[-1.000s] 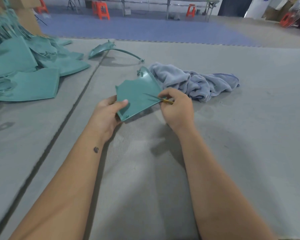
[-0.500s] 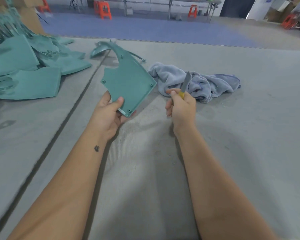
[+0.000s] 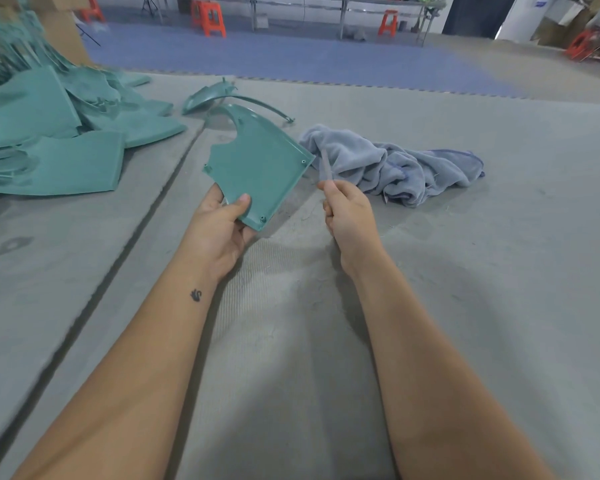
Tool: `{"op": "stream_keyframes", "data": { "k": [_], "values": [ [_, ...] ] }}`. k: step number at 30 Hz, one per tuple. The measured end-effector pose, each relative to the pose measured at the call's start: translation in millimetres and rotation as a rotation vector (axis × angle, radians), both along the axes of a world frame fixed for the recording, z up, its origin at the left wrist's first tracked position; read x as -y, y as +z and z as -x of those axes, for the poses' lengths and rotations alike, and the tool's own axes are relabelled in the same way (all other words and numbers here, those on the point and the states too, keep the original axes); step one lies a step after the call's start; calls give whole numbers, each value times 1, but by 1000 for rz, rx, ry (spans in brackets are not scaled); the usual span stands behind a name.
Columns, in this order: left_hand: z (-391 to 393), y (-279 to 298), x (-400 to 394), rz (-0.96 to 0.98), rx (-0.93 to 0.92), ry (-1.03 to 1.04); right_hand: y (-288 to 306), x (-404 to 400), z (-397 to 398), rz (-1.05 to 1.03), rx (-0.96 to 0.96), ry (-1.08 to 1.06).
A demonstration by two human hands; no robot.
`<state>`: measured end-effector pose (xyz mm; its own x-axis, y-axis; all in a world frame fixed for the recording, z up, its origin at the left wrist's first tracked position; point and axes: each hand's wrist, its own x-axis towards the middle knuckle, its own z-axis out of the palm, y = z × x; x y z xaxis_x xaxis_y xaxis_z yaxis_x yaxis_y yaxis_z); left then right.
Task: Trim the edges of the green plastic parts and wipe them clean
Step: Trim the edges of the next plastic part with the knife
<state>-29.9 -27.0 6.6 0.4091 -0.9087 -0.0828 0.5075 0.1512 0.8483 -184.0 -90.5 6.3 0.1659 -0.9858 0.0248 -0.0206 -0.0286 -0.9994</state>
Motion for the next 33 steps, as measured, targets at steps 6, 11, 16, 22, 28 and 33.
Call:
{"op": "stream_keyframes", "data": {
  "k": [6,11,16,22,28,33],
  "values": [
    [-1,0,0,-23,-5,16,-1,2,0,1,86,-83],
    [-2,-2,2,-46,-49,58,-1,0,6,57,117,18],
    [-3,-4,4,-76,-51,39,-5,1,4,66,108,-17],
    [2,-7,9,-155,238,72,-11,1,-1,85,-29,0],
    [13,-13,17,-241,576,237,-11,-1,-2,107,-46,38],
    [17,-16,17,-217,612,305,-9,-1,0,95,9,18]
  ]
}}
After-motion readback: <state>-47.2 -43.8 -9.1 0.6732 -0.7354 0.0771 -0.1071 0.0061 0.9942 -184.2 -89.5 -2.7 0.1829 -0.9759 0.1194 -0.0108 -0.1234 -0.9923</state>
